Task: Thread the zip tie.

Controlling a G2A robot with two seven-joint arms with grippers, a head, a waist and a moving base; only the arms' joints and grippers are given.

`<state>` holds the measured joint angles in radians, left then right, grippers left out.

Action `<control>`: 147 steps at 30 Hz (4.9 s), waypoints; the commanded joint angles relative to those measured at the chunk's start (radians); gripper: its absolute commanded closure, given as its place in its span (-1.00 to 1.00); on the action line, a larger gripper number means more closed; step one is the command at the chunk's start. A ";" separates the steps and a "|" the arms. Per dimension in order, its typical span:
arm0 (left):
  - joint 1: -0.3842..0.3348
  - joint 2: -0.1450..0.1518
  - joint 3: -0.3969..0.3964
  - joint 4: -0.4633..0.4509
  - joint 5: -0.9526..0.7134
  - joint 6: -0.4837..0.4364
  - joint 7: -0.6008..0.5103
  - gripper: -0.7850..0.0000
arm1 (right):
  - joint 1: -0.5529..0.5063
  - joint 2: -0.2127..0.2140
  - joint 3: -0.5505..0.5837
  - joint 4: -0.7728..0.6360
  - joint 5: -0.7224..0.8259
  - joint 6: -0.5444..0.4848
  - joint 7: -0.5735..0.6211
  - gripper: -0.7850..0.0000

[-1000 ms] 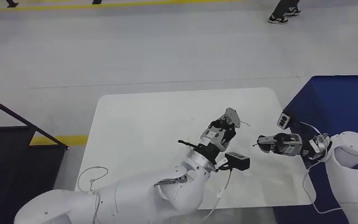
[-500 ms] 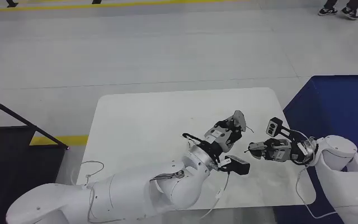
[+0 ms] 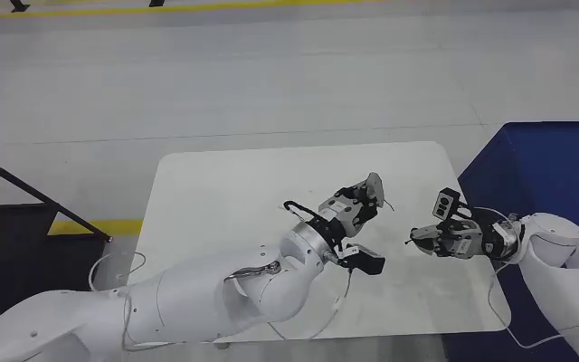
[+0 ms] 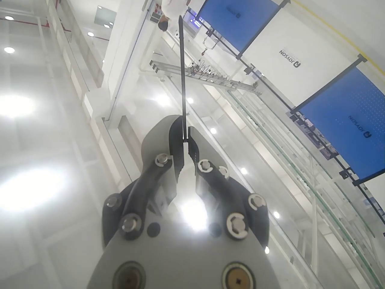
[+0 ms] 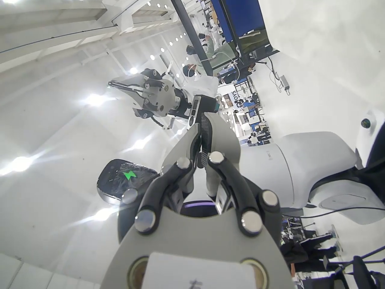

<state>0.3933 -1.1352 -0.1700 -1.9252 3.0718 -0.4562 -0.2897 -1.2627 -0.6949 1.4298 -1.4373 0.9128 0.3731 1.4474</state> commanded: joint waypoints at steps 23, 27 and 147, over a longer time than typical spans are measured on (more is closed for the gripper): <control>-0.054 0.017 0.000 -0.018 0.000 0.067 0.218 1.00 | -0.006 0.003 0.007 -0.048 0.064 0.064 -0.068 1.00; -0.065 0.019 0.000 -0.020 0.000 0.066 0.238 1.00 | -0.008 0.001 0.007 -0.060 0.065 0.066 -0.075 1.00; -0.094 -0.055 0.000 0.041 0.000 0.038 0.256 -1.00 | 0.040 0.031 -0.008 -0.046 0.083 0.044 -0.077 1.00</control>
<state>0.2984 -1.1905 -0.1700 -1.8831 3.0718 -0.4175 -0.0169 -1.2207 -0.6620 1.4215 -1.4819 0.9891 0.4191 1.3931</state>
